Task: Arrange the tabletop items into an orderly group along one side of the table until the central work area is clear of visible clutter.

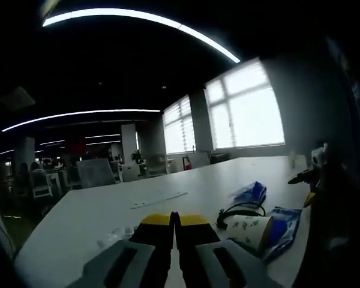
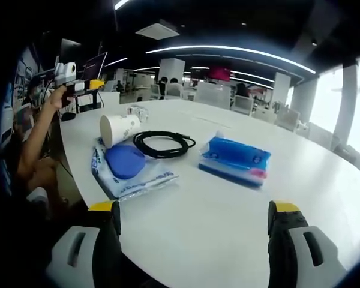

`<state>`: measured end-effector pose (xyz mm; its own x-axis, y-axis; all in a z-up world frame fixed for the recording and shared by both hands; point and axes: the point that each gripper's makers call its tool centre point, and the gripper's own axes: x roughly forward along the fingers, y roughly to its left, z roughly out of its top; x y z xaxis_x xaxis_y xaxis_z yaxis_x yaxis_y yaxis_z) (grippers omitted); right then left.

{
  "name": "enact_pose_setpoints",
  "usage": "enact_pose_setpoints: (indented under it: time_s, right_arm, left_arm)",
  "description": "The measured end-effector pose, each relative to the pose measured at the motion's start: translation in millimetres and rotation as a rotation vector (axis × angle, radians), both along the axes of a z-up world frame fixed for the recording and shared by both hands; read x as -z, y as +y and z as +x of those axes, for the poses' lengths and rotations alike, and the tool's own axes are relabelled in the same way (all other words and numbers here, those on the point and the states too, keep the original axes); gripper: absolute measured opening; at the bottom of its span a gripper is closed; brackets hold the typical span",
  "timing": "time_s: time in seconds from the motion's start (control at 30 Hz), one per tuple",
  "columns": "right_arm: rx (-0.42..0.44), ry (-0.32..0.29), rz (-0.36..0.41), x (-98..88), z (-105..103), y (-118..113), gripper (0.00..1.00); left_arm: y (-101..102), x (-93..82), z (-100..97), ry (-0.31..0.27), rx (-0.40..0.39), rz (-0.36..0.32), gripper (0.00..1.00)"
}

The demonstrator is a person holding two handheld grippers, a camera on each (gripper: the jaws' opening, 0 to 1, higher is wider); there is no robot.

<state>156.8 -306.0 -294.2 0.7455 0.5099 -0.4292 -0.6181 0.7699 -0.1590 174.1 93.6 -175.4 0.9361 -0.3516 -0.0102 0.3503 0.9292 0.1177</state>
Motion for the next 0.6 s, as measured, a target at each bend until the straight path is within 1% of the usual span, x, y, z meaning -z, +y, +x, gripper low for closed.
enact_pose_setpoints:
  time_s: [0.6]
  right_arm:
    - [-0.002, -0.001, -0.003, -0.5, -1.3, 0.9, 1.0]
  left_arm:
    - [0.5, 0.8, -1.1, 0.002, 0.003, 0.001, 0.0]
